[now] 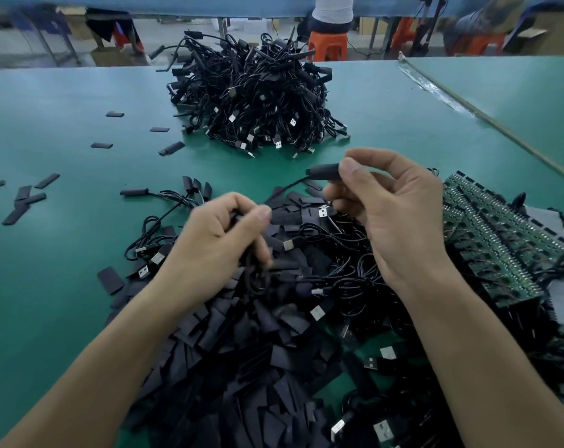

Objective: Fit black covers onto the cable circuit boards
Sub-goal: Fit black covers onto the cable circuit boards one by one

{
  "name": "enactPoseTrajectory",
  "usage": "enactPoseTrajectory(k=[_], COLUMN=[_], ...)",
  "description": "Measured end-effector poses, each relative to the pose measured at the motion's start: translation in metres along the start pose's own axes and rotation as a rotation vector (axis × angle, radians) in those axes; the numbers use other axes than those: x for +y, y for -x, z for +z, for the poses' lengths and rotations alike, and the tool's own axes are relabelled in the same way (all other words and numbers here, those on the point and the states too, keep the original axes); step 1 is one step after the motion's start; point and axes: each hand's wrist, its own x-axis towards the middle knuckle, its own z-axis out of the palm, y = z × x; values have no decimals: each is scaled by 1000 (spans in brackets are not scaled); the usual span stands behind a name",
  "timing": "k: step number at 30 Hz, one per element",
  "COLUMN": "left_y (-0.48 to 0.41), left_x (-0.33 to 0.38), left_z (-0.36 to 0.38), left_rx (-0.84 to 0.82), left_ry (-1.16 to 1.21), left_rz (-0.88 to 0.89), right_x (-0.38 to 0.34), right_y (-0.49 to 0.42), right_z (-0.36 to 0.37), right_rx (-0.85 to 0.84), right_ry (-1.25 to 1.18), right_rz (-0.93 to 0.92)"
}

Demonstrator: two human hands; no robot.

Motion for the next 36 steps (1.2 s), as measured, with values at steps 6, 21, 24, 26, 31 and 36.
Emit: enactPoseTrajectory(k=[6,21,24,26,31,36], left_y=[-21,-15,-11,-9,1,6], left_x=[-30,-54,-42,-30,5,9], left_z=[-32,-31,-20,-13,5,15], left_rx=[487,352,431,399,-48,-125], left_ry=[-3,-904,-926,-857,-167,-38], left_rz=[-41,-228,-59,76,169,215], right_x=[-1,-31,-33,-32,-19,-9], right_y=[-6,-7,-3,2,11,12], right_z=[-11,-37,-27,-17,6,11], right_rx=[68,-9,-90,-172,-241,-227], right_ry=[501,1335,1018,784,568,421], right_rz=[-91,-39,-172,-207,-204,-99])
